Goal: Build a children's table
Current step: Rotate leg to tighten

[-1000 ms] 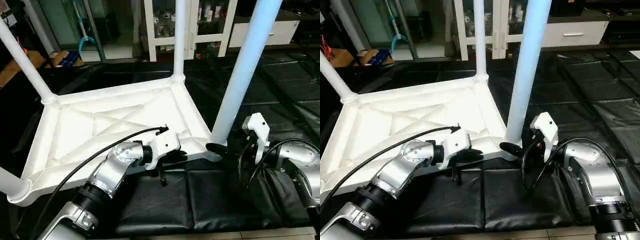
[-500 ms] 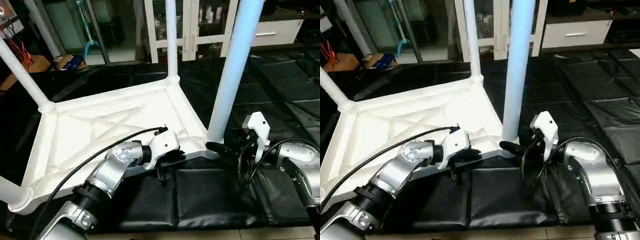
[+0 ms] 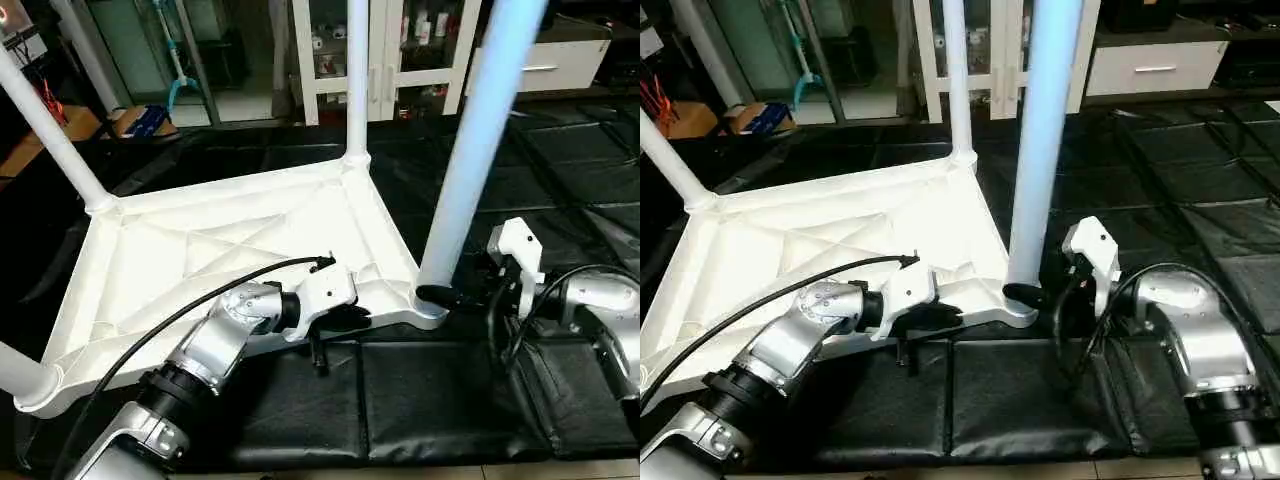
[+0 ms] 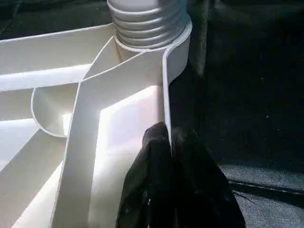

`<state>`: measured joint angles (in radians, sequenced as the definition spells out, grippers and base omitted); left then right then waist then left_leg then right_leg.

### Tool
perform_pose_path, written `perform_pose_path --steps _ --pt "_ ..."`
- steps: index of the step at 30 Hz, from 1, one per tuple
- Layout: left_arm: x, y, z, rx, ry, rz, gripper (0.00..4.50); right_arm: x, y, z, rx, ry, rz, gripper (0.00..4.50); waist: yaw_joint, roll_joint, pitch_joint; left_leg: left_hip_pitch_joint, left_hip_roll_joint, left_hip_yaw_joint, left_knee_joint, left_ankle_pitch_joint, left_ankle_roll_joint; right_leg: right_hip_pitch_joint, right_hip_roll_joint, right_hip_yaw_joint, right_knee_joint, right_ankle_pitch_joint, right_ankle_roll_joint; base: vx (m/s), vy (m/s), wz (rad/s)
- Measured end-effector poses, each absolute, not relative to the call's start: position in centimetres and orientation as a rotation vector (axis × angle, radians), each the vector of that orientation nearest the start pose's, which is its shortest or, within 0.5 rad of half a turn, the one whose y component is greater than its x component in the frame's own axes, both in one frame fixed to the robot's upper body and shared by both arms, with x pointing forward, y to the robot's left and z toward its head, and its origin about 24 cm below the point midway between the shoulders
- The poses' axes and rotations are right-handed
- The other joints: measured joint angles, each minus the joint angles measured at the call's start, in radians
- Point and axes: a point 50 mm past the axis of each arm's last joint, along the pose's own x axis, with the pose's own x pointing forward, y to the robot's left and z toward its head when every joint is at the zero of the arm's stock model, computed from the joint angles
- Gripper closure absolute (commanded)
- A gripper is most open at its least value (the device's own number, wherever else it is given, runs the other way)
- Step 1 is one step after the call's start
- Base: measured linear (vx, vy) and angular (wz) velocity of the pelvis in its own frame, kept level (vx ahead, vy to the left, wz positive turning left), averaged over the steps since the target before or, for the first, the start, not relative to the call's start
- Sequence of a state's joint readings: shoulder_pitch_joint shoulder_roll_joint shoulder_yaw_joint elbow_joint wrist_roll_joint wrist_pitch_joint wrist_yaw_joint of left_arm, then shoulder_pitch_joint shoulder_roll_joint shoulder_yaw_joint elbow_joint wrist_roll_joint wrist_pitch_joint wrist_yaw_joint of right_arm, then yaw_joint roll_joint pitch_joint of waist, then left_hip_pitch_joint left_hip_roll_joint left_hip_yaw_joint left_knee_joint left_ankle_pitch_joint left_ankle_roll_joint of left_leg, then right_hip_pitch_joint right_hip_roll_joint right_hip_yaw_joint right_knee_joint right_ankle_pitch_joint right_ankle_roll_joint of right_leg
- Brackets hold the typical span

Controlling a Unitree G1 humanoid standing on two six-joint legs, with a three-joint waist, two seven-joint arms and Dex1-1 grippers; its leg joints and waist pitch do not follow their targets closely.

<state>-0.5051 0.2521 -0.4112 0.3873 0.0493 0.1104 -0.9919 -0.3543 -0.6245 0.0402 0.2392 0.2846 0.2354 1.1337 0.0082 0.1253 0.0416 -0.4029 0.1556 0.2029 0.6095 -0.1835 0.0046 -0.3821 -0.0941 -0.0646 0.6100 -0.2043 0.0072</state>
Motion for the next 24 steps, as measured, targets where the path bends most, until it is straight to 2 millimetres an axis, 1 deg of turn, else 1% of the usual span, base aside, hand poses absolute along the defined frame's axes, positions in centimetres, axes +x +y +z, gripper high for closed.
perform_pose_path --steps 1,2,3,4,5,7,8,9,10,12,22,24 --pt "29.48 7.05 4.86 0.455 0.284 -1.345 4.50 28.86 -22.23 9.35 -0.235 0.302 1.062 1.30 0.001 0.000 0.000 0.000 0.000 0.000 0.000 0.000 0.000 0.000 0.000 0.000 0.000 0.000 0.000 0.000 0.000 0.00" --pt "29.47 7.09 4.86 0.454 0.285 -1.348 4.50 28.79 -22.33 9.29 -0.238 0.311 1.073 1.50 0.001 0.000 0.000 0.000 0.000 0.000 0.000 0.000 0.000 0.000 0.000 0.000 0.000 0.000 0.000 0.000 0.000 0.00" --pt "29.46 7.11 4.85 0.455 0.286 -1.349 4.50 28.70 -22.36 9.20 -0.242 0.323 1.089 1.50 0.001 0.000 0.000 0.000 0.000 0.000 0.000 0.000 0.000 0.000 0.000 0.000 0.000 0.000 0.000 0.000 0.000 0.00" --pt "29.46 7.11 4.86 0.455 0.286 -1.350 4.50 28.59 -22.41 9.01 -0.248 0.339 1.108 1.71 0.001 0.000 0.000 0.000 0.000 0.000 0.000 0.000 0.000 0.000 0.000 0.000 0.000 0.000 0.000 0.000 0.000 0.00" --pt "29.45 7.14 4.85 0.456 0.287 -1.352 4.50 28.62 -22.47 9.02 -0.253 0.341 1.112 1.71 0.001 0.000 0.000 0.000 0.000 0.000 0.001 0.000 0.000 0.000 0.000 0.000 0.000 0.000 0.000 0.000 0.000 0.00" --pt "29.42 7.14 4.85 0.457 0.287 -1.357 4.50 28.76 -22.62 9.18 -0.270 0.347 1.122 1.94 0.001 0.000 0.000 0.000 0.000 0.000 0.001 0.000 0.001 0.000 0.000 0.000 0.000 0.000 0.000 0.000 0.000 0.00" --pt "29.41 7.19 4.86 0.459 0.287 -1.360 4.50 28.83 -22.60 9.23 -0.273 0.348 1.128 1.94 0.001 0.000 0.000 0.000 0.000 0.000 0.001 0.001 0.001 0.000 0.000 0.000 0.000 0.000 0.000 0.000 0.000 0.00" --pt "29.39 7.20 4.85 0.459 0.287 -1.364 4.50 28.84 -22.59 9.25 -0.274 0.348 1.132 2.15 0.002 0.000 0.000 0.000 0.000 0.000 0.001 0.001 0.002 0.001 0.000 0.000 0.000 0.000 0.000 0.000 0.000 0.00" --pt "29.37 7.21 4.86 0.461 0.288 -1.368 4.50 28.84 -22.58 9.25 -0.274 0.347 1.136 2.15 0.003 0.000 0.000 0.000 0.000 0.000 0.001 0.001 0.002 0.001 0.000 0.000 0.000 0.000 0.000 0.000 0.000 0.00" --pt "29.36 7.22 4.86 0.461 0.288 -1.369 4.50 28.93 -22.52 9.30 -0.275 0.348 1.141 2.37 0.003 0.000 0.000 0.000 0.000 0.000 0.002 0.001 0.002 0.001 0.000 0.000 0.000 0.000 0.000 0.000 0.000 0.00" --pt "29.32 7.27 4.80 0.465 0.293 -1.375 4.50 28.92 -22.42 9.24 -0.263 0.342 1.147 2.51 0.007 0.001 -0.001 0.000 0.001 0.000 0.002 0.003 0.004 0.001 0.000 0.000 0.001 0.000 0.000 0.000 0.000 0.00" --pt "29.33 7.30 4.80 0.462 0.296 -1.372 4.50 28.82 -22.41 8.98 -0.238 0.332 1.132 2.51 0.007 0.001 -0.001 0.000 0.001 0.000 0.002 0.003 0.005 0.001 0.000 0.000 0.001 0.000 0.000 0.000 0.000 0.00"
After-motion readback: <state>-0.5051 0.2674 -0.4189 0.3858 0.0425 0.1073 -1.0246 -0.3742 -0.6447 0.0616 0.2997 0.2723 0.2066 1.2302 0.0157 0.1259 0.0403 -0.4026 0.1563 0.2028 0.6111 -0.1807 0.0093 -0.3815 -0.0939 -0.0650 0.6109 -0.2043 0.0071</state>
